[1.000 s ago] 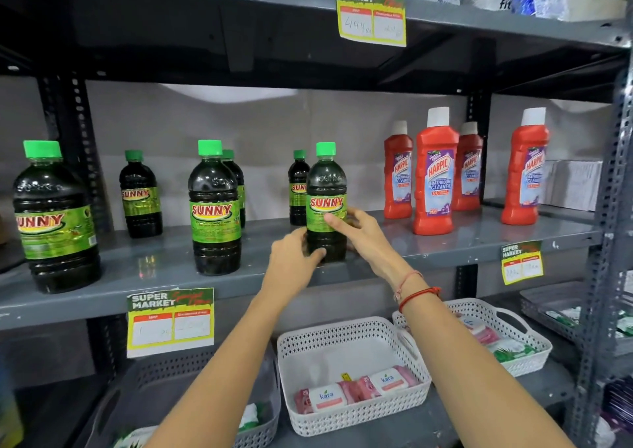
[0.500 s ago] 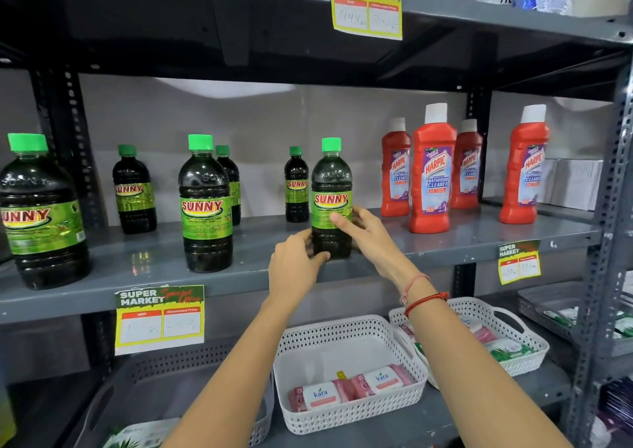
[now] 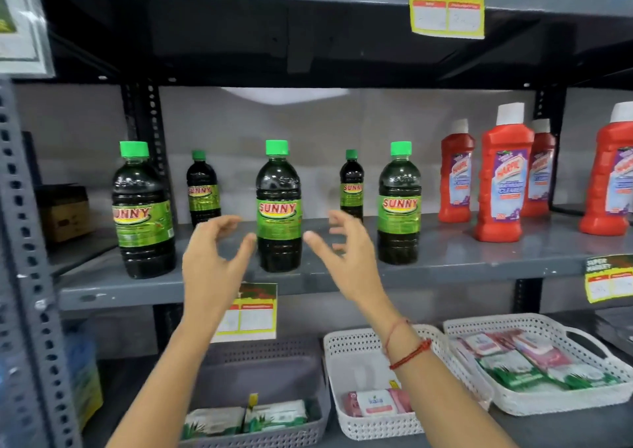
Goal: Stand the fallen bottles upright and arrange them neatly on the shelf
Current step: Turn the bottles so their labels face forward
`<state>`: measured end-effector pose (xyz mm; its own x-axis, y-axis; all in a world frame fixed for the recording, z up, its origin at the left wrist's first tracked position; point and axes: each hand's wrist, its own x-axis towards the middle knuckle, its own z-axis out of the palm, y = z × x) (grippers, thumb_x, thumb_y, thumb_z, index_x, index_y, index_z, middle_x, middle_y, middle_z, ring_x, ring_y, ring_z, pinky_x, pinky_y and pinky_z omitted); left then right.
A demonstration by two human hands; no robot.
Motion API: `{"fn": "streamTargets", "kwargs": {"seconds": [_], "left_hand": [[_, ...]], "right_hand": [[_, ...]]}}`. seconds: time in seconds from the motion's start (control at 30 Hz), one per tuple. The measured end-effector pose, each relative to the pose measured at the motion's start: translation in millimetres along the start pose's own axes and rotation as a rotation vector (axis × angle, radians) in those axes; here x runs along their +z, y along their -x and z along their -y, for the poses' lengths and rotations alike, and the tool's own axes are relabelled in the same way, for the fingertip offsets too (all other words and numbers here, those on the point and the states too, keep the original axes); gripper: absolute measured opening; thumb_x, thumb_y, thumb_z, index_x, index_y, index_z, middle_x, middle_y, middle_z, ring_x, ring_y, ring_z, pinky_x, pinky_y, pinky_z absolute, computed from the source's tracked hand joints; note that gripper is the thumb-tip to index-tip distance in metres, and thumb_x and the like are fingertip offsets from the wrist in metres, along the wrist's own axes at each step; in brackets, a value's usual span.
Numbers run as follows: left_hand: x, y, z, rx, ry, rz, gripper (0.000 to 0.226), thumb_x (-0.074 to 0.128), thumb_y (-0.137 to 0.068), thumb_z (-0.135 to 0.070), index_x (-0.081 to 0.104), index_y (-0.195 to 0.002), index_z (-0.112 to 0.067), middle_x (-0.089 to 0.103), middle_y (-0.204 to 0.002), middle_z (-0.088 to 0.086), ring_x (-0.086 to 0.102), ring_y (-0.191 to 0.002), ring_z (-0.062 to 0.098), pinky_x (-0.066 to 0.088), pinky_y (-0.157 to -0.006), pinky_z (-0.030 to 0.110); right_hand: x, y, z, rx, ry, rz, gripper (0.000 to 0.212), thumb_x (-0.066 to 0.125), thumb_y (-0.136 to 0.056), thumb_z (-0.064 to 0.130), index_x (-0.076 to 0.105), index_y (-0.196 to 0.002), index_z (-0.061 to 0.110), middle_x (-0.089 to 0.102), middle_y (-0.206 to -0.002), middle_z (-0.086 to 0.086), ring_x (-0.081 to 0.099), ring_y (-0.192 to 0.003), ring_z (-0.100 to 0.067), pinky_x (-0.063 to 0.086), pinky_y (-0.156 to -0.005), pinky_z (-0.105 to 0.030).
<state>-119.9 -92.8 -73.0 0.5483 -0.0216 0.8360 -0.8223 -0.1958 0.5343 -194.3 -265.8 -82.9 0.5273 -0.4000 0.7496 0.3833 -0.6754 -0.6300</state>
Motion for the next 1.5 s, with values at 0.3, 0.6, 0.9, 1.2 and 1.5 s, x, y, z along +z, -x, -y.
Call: {"fn": "streamTargets", "kwargs": {"seconds": [0.3,0.6,0.9,1.2,1.5], "left_hand": [[5,-26,31,-0.139,0.015,0.681,0.058,0.073,-0.076,-0.030,0.048,-0.128,-0.034,0.057,-0.119,-0.013,0.060,-0.103,0.002,0.046,-0.092,0.023],[2,-27,28,-0.237,0.126,0.587,0.056,0.081,-0.066,-0.027,0.062,-0.118,-0.014,0.071,-0.105,-0.002,0.067,-0.085,0.000,0.052,-0.077,0.011],[-104,-15,58,-0.024,0.112,-0.240,0.003,0.063,-0.084,-0.017,0.064,-0.086,-0.020,0.066,-0.079,-0.009,0.061,-0.072,-0.004,0.045,-0.064,0.004],[-143,-38,110,-0.236,-0.171,0.433,0.076,0.061,-0.085,-0.033,0.019,-0.147,-0.016,0.032,-0.152,0.004,0.037,-0.134,0.018,0.034,-0.105,0.032],[-138,-52,112,-0.270,-0.051,0.541,0.043,0.070,-0.080,-0.023,0.059,-0.121,-0.016,0.067,-0.119,0.002,0.062,-0.110,0.015,0.045,-0.102,0.038]], "right_hand": [[33,-21,9,0.203,0.016,0.316,0.056,0.067,-0.086,0.041,0.053,-0.134,0.016,0.063,-0.129,0.000,0.057,-0.119,-0.015,0.044,-0.097,-0.026],[28,-23,9,0.274,-0.084,0.296,0.054,0.067,-0.086,0.035,0.053,-0.134,0.015,0.063,-0.130,0.001,0.059,-0.120,-0.015,0.045,-0.104,-0.033],[88,16,63,-0.186,-0.106,-0.206,0.016,0.064,-0.088,0.032,0.062,-0.101,0.023,0.058,-0.097,0.011,0.062,-0.081,-0.002,0.046,-0.063,-0.006],[196,-8,86,0.201,-0.104,0.376,0.077,0.066,-0.083,0.050,0.038,-0.146,0.015,0.049,-0.143,-0.005,0.046,-0.132,-0.022,0.038,-0.109,-0.042],[215,-21,86,0.252,-0.224,0.333,0.059,0.075,-0.075,0.046,0.060,-0.124,0.019,0.066,-0.113,0.006,0.059,-0.106,-0.009,0.042,-0.076,-0.015]]}}
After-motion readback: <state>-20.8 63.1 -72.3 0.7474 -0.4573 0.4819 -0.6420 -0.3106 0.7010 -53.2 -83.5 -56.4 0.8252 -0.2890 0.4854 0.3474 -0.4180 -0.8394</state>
